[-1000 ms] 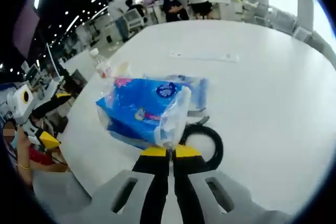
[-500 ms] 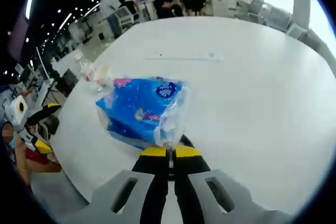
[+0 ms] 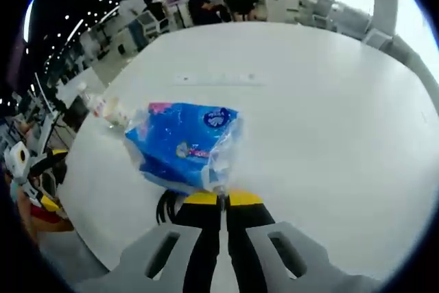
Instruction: Arrange the tabletop items into an orderly group along one side of the table until the central work area is clear of visible clutter.
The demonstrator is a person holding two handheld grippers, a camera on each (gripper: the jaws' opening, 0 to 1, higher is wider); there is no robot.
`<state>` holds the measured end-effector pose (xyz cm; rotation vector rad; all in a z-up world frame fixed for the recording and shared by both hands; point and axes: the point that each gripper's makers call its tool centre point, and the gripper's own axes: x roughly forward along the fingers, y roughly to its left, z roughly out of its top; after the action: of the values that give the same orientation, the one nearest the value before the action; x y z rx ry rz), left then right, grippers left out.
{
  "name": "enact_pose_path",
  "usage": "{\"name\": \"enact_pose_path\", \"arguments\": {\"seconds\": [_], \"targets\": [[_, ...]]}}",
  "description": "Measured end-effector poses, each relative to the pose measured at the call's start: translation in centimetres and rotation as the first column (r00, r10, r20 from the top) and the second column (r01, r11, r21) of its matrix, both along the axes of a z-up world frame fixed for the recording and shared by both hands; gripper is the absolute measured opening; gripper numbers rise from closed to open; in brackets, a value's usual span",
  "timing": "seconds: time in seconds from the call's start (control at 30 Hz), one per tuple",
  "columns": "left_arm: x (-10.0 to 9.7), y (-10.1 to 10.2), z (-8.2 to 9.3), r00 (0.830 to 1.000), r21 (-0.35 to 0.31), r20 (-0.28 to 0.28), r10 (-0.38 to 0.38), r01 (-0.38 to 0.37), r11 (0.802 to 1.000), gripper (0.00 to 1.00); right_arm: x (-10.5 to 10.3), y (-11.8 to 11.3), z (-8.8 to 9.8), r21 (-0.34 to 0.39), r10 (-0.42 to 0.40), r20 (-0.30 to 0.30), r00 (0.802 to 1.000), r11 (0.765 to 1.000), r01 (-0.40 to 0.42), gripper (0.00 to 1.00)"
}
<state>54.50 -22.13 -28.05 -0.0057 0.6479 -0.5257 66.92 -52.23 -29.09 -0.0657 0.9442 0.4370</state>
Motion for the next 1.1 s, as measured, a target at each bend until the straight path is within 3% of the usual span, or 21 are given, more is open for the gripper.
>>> {"name": "enact_pose_path", "arguments": {"seconds": [0.17,0.37,0.6,0.73,0.9,1.1], "targets": [[0.0,-0.3,-0.6,1.0,0.014,-0.014,-0.015,0.015,1.0,0.98,1.1,-1.0,-0.1,-0.021,0.0,0.001,1.0,1.0,0.0,0.02],[0.6,-0.6,-0.2,1.0,0.006,0.023,-0.016,0.015,1.0,0.98,2.1,-1.8,-0.5,-0.039,0.01,-0.013,1.0,0.999,-0.01,0.02],[0.5,-0.3,-0.7,1.0,0.018,0.005,-0.014,0.014,1.0,0.98,3.3,-2.9,-1.1,-0.036,0.007,-0.039,0.999,0.999,-0.009,0.02],[0.6,-0.3,-0.7,1.0,-0.01,-0.002,-0.004,0.004,1.0,0.99,4.0,-3.4,-1.8,-0.061,0.021,-0.058,0.998,0.998,-0.024,0.02],[0.6,-0.3,-0.9,1.0,0.002,-0.003,-0.01,0.01,1.0,0.99,4.7,-3.8,-2.6,-0.071,0.015,-0.074,0.997,0.997,-0.021,0.02],[0.4,-0.2,-1.2,1.0,0.01,-0.015,-0.01,0.011,1.0,0.99,5.4,-4.2,-3.7,-0.043,-0.011,-0.109,0.994,0.999,0.006,0.02]]}}
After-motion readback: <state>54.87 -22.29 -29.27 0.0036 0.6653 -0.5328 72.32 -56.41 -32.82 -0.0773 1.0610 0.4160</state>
